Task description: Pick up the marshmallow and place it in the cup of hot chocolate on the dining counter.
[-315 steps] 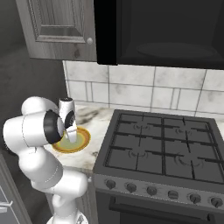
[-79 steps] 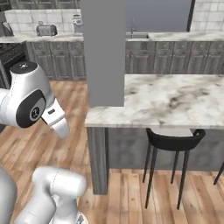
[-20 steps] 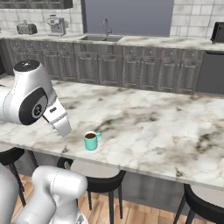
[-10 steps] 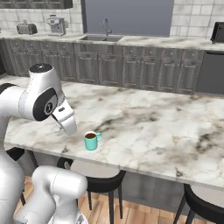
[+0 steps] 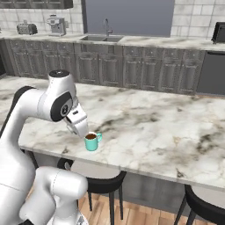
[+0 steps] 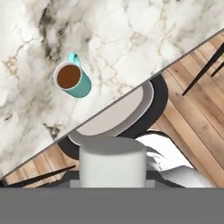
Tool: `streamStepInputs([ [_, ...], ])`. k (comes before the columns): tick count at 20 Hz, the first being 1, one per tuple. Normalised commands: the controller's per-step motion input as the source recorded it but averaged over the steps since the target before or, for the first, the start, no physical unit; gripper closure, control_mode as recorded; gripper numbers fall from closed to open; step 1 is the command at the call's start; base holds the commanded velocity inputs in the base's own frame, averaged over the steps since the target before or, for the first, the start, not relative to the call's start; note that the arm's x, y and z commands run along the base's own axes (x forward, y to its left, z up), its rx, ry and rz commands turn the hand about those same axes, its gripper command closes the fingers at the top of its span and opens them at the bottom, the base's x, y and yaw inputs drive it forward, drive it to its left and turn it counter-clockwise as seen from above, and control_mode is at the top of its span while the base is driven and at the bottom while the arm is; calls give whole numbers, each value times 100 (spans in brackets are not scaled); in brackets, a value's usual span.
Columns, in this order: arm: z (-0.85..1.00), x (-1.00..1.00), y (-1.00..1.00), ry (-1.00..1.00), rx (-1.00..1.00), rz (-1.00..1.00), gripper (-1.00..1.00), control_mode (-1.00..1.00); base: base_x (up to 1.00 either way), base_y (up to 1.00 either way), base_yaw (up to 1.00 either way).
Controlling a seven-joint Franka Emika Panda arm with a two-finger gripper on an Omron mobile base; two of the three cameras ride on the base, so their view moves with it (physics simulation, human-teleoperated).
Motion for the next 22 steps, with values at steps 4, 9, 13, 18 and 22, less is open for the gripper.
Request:
streamStepInputs([
  [4,-42,50,4,0,0,2,100,-100,0,0,0],
  [9,-32,49,5,1,0,3,100,-100,0,0,0],
  [13,-29,51,0,0,0,2,100,-100,0,0,0],
  [18,-20,54,0,2,0,1,100,-100,0,0,0],
  [22,-20,55,1,4,0,0,100,-100,0,0,0],
])
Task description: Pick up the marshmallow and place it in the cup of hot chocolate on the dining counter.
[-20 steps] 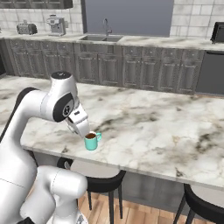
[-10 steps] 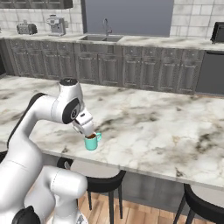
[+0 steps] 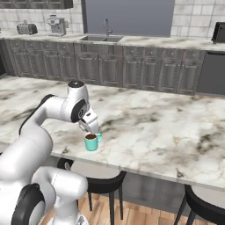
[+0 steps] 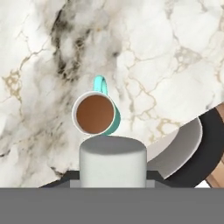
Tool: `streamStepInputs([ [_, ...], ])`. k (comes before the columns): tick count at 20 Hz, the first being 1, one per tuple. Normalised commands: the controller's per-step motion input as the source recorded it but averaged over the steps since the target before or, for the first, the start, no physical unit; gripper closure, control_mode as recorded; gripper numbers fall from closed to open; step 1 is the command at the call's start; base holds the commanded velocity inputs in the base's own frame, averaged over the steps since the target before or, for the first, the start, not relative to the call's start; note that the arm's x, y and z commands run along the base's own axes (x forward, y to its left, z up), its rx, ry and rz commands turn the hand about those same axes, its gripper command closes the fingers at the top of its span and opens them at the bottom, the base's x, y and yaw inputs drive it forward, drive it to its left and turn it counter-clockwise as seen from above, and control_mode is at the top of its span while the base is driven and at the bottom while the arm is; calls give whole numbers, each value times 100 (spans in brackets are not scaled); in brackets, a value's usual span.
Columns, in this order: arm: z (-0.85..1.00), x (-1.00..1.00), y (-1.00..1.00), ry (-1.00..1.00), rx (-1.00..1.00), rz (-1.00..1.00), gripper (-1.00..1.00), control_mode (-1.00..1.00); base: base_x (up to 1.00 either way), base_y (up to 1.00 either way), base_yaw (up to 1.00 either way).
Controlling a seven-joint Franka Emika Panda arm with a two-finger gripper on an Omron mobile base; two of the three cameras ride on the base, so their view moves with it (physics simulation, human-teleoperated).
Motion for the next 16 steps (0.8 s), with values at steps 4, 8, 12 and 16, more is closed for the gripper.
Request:
streamStepInputs([
  [4,-14,21,1,5,0,0,100,-100,0,0,0],
  [8,-20,1,0,1,0,0,100,-100,0,0,0],
  [12,-27,17,1,1,0,0,100,-100,0,0,0],
  [16,-32,23,7,1,0,0,100,-100,0,0,0],
])
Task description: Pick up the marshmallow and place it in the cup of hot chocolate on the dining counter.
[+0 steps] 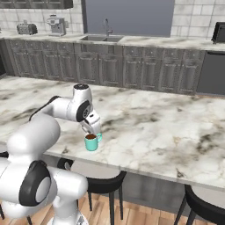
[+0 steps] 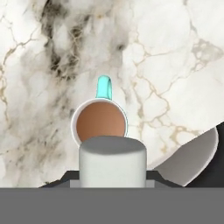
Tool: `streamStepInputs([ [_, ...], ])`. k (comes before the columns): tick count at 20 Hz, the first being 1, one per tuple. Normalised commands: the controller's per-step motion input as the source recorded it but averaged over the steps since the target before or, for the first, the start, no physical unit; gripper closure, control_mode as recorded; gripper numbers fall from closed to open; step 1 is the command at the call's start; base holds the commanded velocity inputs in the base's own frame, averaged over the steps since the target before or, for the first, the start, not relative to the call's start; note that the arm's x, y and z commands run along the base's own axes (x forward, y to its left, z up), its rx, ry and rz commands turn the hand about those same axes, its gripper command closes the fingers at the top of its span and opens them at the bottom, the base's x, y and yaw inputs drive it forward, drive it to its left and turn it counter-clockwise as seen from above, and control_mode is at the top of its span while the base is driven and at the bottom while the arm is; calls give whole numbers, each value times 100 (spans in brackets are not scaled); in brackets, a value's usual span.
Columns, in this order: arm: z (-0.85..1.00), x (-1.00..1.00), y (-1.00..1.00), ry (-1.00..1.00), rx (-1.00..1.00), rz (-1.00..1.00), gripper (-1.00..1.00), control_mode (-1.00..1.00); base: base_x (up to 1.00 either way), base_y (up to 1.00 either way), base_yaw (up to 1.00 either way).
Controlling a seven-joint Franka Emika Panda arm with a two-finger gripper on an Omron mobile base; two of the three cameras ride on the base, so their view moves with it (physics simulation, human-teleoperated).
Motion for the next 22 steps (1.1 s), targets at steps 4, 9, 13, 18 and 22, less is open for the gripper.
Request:
streamStepInputs([
  [4,-30,27,3,3,0,0,100,-100,0,0,0],
  [9,-21,17,1,5,0,0,100,-100,0,0,0],
  [13,-21,0,0,2,0,0,100,-100,0,0,0],
  [18,-22,1,0,0,0,0,100,-100,0,0,0],
  [22,-14,7,0,2,0,0,100,-100,0,0,0],
])
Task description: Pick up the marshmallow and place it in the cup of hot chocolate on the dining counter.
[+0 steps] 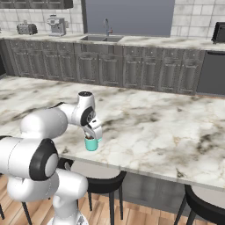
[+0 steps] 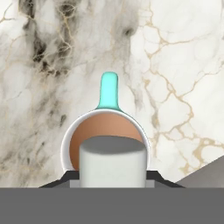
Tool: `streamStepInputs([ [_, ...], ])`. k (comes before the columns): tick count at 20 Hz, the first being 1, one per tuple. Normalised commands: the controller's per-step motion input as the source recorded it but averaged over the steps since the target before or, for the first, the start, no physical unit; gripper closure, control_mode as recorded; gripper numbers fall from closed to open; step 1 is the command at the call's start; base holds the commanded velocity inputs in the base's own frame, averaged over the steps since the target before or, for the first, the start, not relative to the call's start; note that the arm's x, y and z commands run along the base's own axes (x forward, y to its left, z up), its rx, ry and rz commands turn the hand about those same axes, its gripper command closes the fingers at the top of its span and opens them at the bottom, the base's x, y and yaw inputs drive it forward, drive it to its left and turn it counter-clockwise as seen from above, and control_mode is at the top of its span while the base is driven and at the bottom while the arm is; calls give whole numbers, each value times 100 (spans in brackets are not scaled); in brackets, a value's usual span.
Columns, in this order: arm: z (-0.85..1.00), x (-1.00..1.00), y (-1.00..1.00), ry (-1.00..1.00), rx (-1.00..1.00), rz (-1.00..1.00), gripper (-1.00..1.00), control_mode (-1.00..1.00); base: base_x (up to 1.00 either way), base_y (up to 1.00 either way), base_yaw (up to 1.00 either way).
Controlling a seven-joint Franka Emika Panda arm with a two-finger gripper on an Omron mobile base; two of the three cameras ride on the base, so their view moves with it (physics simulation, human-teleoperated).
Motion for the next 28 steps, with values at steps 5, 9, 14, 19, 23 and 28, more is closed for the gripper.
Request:
streamStepInputs([
  [5,-9,12,0,4,0,0,100,-100,0,0,0],
  [9,-6,15,0,5,0,0,100,-100,0,0,0],
  [14,-2,9,2,5,0,0,-100,-100,0,0,0],
  [19,0,0,0,3,0,2,-100,-100,0,0,0],
  [23,0,-14,0,0,0,6,-100,-100,0,0,0],
  [28,8,-8,0,0,0,7,-100,-100,0,0,0],
])
